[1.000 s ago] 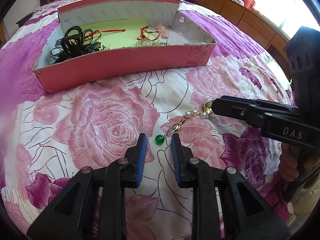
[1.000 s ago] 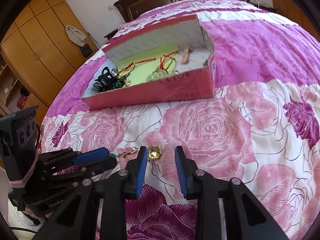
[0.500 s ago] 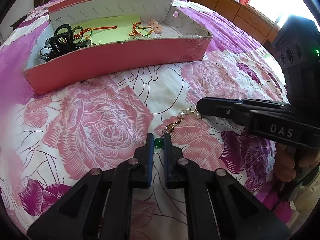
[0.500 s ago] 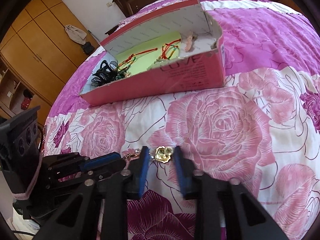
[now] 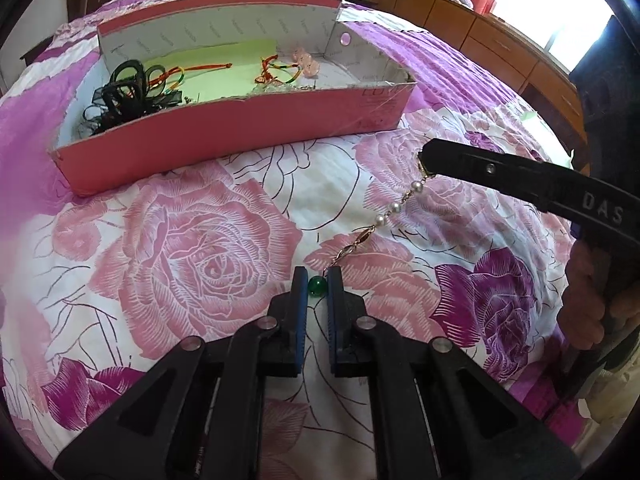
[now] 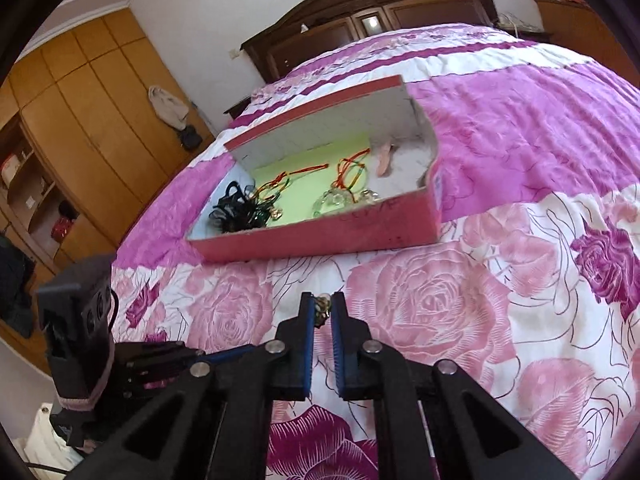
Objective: Organize jewelry
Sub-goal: 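Grasp the gold pendant end with the right tool while the left holds the bead end, then carry the stretched pearl chain into the box with both tools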
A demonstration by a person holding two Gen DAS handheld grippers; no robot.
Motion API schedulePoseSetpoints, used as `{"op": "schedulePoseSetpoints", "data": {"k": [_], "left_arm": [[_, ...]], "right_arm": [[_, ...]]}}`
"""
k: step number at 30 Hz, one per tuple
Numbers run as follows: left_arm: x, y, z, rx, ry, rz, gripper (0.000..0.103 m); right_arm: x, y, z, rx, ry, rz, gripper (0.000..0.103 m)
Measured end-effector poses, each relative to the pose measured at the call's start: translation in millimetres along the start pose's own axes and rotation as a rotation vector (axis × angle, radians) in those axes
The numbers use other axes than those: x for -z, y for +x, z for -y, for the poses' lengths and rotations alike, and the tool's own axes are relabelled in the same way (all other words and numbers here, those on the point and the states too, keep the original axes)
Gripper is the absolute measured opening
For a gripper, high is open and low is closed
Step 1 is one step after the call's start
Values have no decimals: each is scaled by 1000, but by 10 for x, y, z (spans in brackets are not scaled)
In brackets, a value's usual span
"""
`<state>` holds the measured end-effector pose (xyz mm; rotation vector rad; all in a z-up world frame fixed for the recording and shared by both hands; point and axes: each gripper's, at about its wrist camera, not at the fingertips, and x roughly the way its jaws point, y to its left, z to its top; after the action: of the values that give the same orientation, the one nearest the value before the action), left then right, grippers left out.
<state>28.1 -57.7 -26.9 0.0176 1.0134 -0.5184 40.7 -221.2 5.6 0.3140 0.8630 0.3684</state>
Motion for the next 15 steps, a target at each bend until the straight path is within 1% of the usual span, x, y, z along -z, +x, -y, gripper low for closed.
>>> {"op": "schedulePoseSetpoints", "data": {"k": [4,10,15], "left_arm": [[-7,13,-2,4,-6,-2,1],[-19,7,43,17,12,7,0],[-42,20,88,39,31,14,1]], "right_arm": [[4,14,27,-10,5,-11,9],[46,113,-106,-40,-42,-55,9],[-26,194,-186,-79,-58,-74,9]]}}
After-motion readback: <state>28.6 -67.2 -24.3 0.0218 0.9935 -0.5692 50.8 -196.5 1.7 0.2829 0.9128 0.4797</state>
